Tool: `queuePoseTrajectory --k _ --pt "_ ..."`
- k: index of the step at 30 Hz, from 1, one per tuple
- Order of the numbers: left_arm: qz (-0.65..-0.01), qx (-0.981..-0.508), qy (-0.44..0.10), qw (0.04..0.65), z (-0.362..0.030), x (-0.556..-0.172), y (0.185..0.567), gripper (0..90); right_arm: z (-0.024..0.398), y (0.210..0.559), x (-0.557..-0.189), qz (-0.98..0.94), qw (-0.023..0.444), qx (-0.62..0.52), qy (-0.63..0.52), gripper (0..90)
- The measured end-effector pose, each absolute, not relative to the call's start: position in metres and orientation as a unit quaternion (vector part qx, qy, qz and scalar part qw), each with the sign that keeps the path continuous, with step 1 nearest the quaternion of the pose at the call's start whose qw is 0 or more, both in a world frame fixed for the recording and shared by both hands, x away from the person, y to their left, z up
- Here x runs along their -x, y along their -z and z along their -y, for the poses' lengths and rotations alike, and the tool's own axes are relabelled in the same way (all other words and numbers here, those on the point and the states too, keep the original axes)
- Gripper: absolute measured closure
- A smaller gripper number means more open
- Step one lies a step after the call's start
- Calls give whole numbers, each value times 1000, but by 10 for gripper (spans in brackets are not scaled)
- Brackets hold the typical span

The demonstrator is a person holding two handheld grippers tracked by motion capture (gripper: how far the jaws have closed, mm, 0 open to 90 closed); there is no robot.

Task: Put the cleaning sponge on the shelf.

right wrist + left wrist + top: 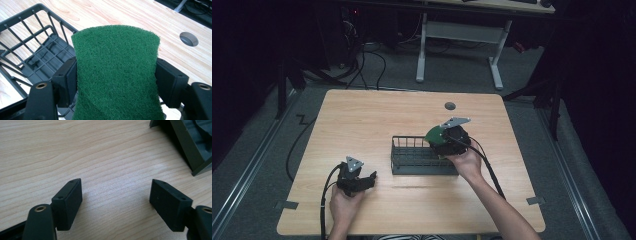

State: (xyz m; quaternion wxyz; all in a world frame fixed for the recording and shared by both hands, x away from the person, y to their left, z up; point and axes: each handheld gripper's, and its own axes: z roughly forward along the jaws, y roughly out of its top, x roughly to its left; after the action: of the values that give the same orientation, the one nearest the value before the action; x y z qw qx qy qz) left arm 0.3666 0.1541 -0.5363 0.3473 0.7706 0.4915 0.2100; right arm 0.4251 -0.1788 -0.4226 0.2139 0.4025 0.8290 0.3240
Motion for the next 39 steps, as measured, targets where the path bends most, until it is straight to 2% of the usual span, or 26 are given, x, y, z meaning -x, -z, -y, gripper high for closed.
queuePoseTrajectory --k 16,32,39 --pt "-491 -771 -210 347 -154 -367 536 267 182 428 -425 -826 209 -412 -322 280" --pt "-491 -771 -210 347 -154 -367 536 267 183 425 -423 -818 234 -409 -330 278" --pt "-491 -771 -210 347 -154 -367 536 267 184 429 -427 -819 220 -415 -328 268"
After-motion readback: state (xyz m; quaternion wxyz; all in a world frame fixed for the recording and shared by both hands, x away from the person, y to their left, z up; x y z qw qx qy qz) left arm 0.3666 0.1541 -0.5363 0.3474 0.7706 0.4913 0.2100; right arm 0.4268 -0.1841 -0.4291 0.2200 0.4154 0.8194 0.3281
